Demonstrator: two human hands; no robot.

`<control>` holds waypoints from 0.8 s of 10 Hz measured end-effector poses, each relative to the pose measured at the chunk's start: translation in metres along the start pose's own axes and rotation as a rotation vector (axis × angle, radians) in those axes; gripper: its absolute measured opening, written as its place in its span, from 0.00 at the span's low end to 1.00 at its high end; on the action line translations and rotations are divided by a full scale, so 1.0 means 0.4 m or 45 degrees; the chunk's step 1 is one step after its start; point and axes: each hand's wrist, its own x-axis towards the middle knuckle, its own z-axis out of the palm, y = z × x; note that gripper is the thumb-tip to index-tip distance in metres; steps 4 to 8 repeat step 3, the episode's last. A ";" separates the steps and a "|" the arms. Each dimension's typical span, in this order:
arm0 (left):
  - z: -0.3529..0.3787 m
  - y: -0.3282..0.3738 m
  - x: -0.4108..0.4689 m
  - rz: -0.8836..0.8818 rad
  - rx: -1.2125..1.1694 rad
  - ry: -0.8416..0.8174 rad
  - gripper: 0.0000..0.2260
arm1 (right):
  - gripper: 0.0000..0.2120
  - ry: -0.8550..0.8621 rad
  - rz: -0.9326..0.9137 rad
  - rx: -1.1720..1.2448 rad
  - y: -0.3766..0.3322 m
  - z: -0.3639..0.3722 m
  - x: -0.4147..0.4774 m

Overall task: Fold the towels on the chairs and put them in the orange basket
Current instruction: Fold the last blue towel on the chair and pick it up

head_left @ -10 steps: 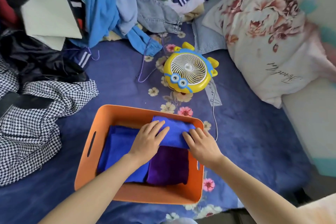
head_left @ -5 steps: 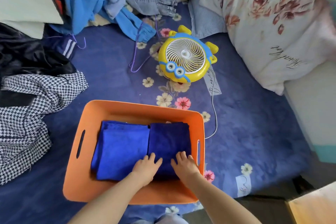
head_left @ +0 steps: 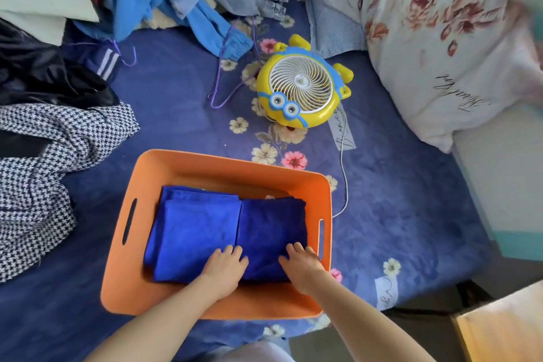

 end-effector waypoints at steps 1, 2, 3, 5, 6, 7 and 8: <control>-0.003 -0.005 -0.020 -0.007 0.025 -0.056 0.23 | 0.25 -0.072 0.056 -0.050 -0.021 0.006 -0.019; -0.025 -0.007 -0.070 -0.039 -0.069 -0.024 0.17 | 0.24 -0.017 0.052 -0.001 -0.031 -0.017 -0.059; -0.088 -0.043 -0.116 -0.109 -0.133 0.141 0.15 | 0.20 0.153 0.128 0.054 -0.001 -0.083 -0.107; -0.088 -0.043 -0.116 -0.109 -0.133 0.141 0.15 | 0.20 0.153 0.128 0.054 -0.001 -0.083 -0.107; -0.088 -0.043 -0.116 -0.109 -0.133 0.141 0.15 | 0.20 0.153 0.128 0.054 -0.001 -0.083 -0.107; -0.088 -0.043 -0.116 -0.109 -0.133 0.141 0.15 | 0.20 0.153 0.128 0.054 -0.001 -0.083 -0.107; -0.088 -0.043 -0.116 -0.109 -0.133 0.141 0.15 | 0.20 0.153 0.128 0.054 -0.001 -0.083 -0.107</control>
